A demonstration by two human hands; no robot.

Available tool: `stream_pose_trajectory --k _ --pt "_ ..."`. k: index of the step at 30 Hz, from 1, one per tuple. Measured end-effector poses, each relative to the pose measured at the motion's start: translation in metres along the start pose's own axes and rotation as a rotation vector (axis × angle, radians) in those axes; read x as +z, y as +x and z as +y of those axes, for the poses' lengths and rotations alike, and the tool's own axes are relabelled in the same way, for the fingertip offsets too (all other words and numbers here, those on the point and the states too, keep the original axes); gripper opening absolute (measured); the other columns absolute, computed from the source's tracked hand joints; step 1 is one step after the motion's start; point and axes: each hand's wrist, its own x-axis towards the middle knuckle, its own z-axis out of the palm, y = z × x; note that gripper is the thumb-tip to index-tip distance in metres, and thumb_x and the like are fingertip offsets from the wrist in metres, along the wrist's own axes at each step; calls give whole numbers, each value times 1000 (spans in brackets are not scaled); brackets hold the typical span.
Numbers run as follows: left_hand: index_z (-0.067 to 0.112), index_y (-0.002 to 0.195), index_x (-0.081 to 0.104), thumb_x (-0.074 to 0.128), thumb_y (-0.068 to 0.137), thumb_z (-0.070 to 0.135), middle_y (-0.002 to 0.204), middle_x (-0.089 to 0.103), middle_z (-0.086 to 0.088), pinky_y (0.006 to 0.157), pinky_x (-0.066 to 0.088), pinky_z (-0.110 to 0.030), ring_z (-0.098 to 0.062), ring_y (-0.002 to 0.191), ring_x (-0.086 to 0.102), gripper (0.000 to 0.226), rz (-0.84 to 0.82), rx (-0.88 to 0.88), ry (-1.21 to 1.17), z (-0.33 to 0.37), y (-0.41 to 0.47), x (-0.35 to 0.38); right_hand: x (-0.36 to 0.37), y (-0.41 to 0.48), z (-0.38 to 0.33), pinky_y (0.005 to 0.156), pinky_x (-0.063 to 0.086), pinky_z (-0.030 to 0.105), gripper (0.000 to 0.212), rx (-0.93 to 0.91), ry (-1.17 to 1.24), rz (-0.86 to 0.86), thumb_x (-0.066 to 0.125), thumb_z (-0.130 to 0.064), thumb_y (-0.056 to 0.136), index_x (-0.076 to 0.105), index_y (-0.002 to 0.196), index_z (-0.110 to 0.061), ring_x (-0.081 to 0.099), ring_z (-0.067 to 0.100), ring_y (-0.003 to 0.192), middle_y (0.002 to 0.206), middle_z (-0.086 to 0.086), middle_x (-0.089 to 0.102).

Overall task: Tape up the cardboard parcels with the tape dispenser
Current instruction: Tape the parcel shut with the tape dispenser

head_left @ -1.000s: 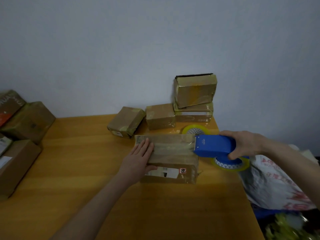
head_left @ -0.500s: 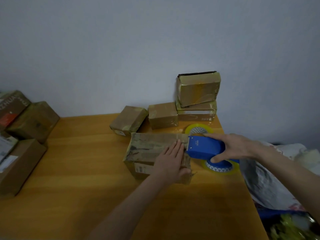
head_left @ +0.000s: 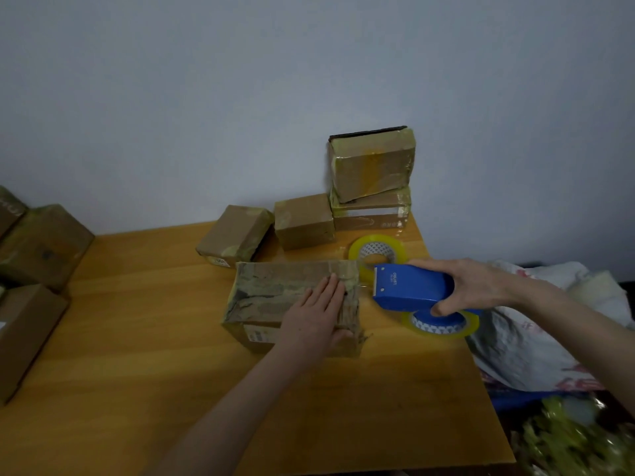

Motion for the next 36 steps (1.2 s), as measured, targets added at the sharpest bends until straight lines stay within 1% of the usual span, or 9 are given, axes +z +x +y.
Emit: stream_pose_trajectory --k 4,9,12,16,21,27,31,34,36 --pt "17 149 -16 26 95 60 157 -21 -3 121 -3 -34 -17 145 -17 81 25 5 5 -4 -2 1 -3 -8 5 82 41 17 89 35 -31 -9 78 -21 76 28 147 -42 54 5 104 125 -12 50" --pt "16 149 -16 28 95 59 157 -22 -2 120 -6 -33 -16 145 -18 82 21 9 -4 -3 -3 1 8 -1 -18 91 48 32 91 90 -316 -73 72 -37 77 18 149 -45 53 15 105 118 -10 51" --pt "16 149 -16 28 95 58 157 -22 -2 120 -5 -34 -16 145 -18 82 28 8 -8 -3 -5 2 14 11 -33 86 47 31 91 109 -428 -100 69 -44 77 15 149 -48 49 14 100 112 -13 46" --pt "16 149 -16 28 95 58 156 -22 -2 121 -3 -35 -17 145 -18 81 5 11 9 -2 -2 3 13 30 -44 92 46 33 92 128 -388 -142 73 -41 73 22 149 -46 51 21 110 118 -10 46" --pt "18 149 -17 27 92 64 156 -22 -1 120 -5 -35 -15 144 -19 85 -13 19 -5 -6 1 3 -1 44 -56 88 46 34 91 134 -408 -198 76 -43 67 30 145 -48 52 20 103 117 -9 47" --pt "20 149 -14 8 75 81 155 -22 3 115 -11 -31 -12 144 -19 98 -15 0 -76 -1 -2 3 -1 46 -60 98 48 42 92 197 -388 -242 77 -48 62 35 144 -46 51 23 112 129 -6 45" --pt "17 152 -2 12 85 75 160 -10 1 120 -2 -40 -15 146 -11 90 -20 -97 -171 11 4 -4 1 38 -73 85 52 37 88 205 -519 -198 73 -51 63 36 143 -44 54 21 102 119 -7 48" --pt "17 153 4 16 92 68 161 -2 -1 120 1 -43 -17 148 -5 81 25 -174 -198 23 5 -5 24 32 -77 74 53 29 67 212 -806 -165 70 -49 63 55 127 -34 60 17 88 97 -8 59" --pt "19 153 3 20 97 59 161 0 -1 120 2 -44 -18 148 -2 71 50 -205 -214 28 8 -7 30 31 -70 76 53 32 65 206 -712 -166 70 -51 66 55 127 -34 63 19 92 102 -5 65"
